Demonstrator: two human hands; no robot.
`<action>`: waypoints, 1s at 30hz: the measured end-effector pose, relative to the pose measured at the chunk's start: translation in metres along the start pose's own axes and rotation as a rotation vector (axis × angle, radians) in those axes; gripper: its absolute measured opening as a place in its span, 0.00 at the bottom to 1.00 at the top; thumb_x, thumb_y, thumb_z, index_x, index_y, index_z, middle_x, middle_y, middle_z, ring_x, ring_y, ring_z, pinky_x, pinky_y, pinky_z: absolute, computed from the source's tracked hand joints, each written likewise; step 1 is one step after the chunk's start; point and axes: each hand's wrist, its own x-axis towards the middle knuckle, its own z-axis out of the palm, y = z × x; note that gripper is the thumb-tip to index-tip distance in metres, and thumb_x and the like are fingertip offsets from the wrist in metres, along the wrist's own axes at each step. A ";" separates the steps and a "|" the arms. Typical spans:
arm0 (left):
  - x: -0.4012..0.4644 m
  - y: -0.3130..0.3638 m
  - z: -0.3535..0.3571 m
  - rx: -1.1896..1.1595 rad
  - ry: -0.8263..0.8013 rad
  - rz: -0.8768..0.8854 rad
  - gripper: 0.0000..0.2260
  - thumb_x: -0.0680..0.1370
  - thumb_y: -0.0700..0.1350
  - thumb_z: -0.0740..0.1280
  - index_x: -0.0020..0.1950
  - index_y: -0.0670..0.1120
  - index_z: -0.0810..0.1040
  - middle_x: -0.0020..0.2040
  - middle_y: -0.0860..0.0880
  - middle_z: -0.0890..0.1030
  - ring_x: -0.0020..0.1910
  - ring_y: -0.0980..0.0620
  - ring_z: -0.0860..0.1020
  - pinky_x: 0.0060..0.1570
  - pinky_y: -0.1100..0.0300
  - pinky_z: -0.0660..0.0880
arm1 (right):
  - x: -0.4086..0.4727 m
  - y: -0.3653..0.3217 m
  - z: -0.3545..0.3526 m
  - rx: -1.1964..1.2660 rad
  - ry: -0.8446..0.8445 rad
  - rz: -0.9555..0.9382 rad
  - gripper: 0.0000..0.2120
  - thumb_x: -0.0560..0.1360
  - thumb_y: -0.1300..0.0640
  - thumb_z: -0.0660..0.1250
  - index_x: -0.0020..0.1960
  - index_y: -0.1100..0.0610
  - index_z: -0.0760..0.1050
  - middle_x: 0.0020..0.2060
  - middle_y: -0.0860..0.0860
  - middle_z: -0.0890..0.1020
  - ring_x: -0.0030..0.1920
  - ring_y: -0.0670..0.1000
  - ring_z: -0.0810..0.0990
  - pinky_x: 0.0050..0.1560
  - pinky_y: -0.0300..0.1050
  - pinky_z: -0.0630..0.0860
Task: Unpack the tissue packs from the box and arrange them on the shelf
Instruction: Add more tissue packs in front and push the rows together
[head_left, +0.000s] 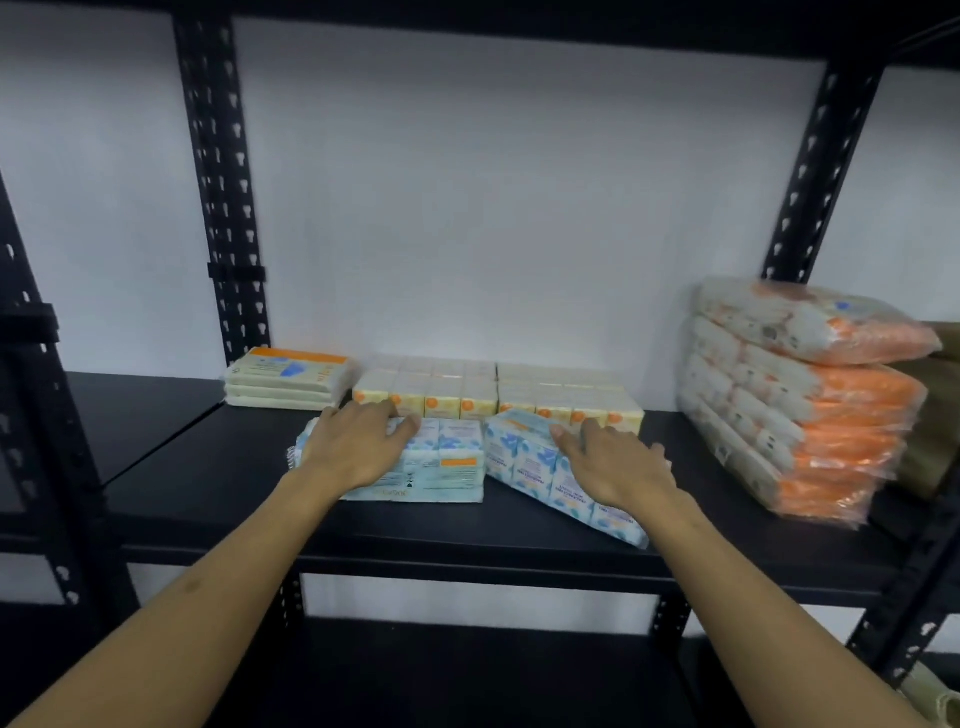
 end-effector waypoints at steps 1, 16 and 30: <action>-0.001 -0.001 0.001 0.004 0.010 -0.001 0.26 0.83 0.64 0.52 0.65 0.49 0.78 0.59 0.46 0.83 0.60 0.44 0.78 0.61 0.47 0.68 | 0.007 0.001 0.003 -0.019 -0.015 -0.004 0.34 0.80 0.31 0.40 0.71 0.52 0.67 0.67 0.54 0.75 0.67 0.60 0.73 0.68 0.66 0.62; -0.004 -0.002 0.032 -0.050 0.344 0.057 0.22 0.83 0.62 0.57 0.62 0.48 0.79 0.58 0.50 0.82 0.61 0.47 0.76 0.66 0.53 0.62 | 0.045 -0.001 0.017 -0.062 0.000 0.000 0.28 0.81 0.41 0.40 0.66 0.53 0.70 0.63 0.55 0.79 0.65 0.60 0.73 0.71 0.66 0.55; -0.040 0.001 0.014 -0.055 0.253 0.079 0.19 0.74 0.67 0.68 0.53 0.54 0.78 0.58 0.54 0.78 0.60 0.50 0.74 0.59 0.53 0.61 | 0.045 0.000 0.018 -0.073 0.065 -0.009 0.29 0.80 0.39 0.41 0.65 0.54 0.71 0.47 0.51 0.79 0.59 0.58 0.77 0.72 0.66 0.53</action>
